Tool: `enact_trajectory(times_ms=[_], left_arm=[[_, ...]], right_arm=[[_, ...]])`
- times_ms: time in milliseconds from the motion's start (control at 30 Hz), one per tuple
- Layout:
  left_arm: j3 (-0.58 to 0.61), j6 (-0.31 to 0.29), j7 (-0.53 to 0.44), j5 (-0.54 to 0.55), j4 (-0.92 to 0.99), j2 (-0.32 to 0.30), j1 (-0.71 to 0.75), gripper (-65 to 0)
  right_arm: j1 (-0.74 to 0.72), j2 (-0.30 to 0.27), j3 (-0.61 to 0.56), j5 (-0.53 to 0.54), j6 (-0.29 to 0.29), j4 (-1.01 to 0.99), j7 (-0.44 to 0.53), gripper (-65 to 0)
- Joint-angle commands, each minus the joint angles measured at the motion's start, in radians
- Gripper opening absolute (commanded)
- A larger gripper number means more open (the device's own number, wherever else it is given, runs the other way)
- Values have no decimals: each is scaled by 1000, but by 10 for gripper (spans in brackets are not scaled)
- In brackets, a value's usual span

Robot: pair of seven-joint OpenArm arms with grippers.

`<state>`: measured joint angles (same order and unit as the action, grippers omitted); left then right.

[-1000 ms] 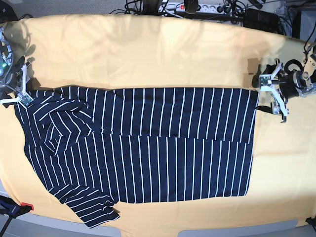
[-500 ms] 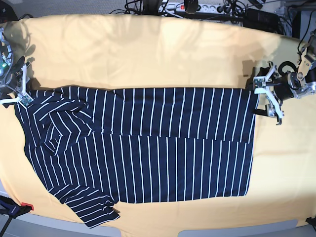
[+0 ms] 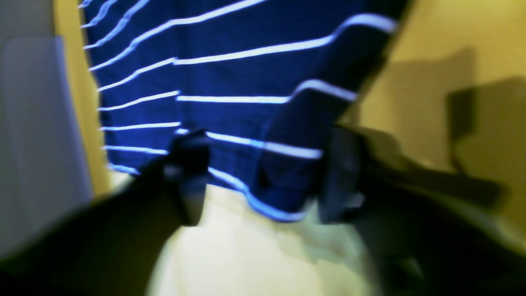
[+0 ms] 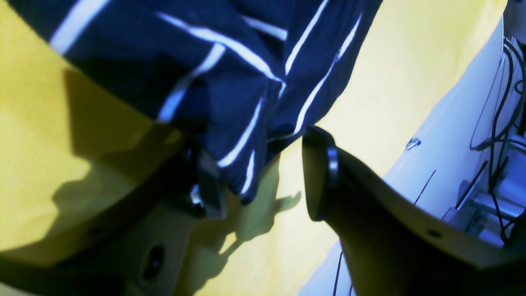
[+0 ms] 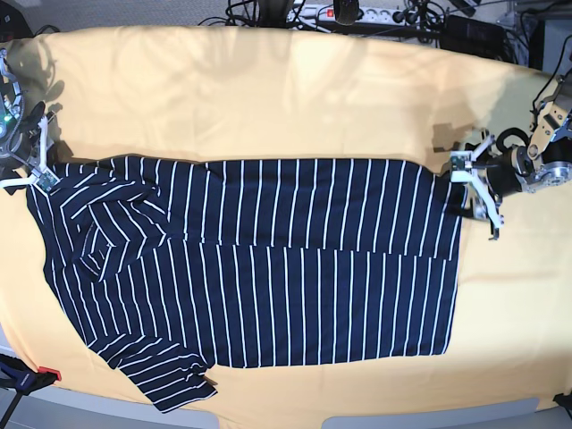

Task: Fold the T-shirt properly
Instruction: 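Pull the shirt edge back toward the robot with both grippers, flattening it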

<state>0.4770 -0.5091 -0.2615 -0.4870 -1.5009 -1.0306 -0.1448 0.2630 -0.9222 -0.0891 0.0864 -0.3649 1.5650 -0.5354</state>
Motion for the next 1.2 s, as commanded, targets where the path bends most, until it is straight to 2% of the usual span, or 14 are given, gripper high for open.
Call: enact_trajectory(times_ms=[0,33,67,267,300,333,400,567,633,700,767,900,1033,1167], left_arm=[[-4,-3,12,-3,-10,-23,-15,-502],[-4,-3,37,-3,-18,-23,-20,-602],[-4,-2,63,-3,-29,-25,-23,-650],[-6,-2,83,21,-116,-97,-25,-650],[-6,-2,82,29,-122,-107,-25,-650],[-6,-2,82,28,-127,-115,-25,-650],[-6,-2,82,28,-129,-124,-26,-650],[-6,-2,82,28,-129,-136,-25,-650],[-6,-2,82,29,-129,-137,-25,-650],[-6,-3,76,35,-129,-137,-25,-650],[-6,-6,70,84,-132,-145,-25,-650],[-6,-97,-18,100,-152,-193,-25,-650],[-6,-117,-102,100,-161,-254,-25,-650],[-6,-122,-131,100,-162,-290,-25,-650]], right_arm=[[-11,-26,11,-5,19,8,1,-344],[-11,-26,11,-5,31,8,2,-344],[-11,-26,11,-5,39,8,5,-344],[-11,-26,11,-5,41,8,12,-355],[-11,-26,11,-6,42,8,11,-385],[-11,-26,11,-14,41,8,11,-450],[-11,-26,11,-26,42,8,-4,-648],[-11,-26,11,-42,73,10,0,-650],[-11,-26,11,-42,44,10,0,-650],[-11,-32,11,-42,-11,10,-4,-650],[-11,-47,11,-24,-56,10,-9,-650],[-11,-116,11,77,-91,13,-20,-650],[-5,-178,11,189,-148,43,-76,-650],[-5,-200,11,248,-184,77,-128,-650]])
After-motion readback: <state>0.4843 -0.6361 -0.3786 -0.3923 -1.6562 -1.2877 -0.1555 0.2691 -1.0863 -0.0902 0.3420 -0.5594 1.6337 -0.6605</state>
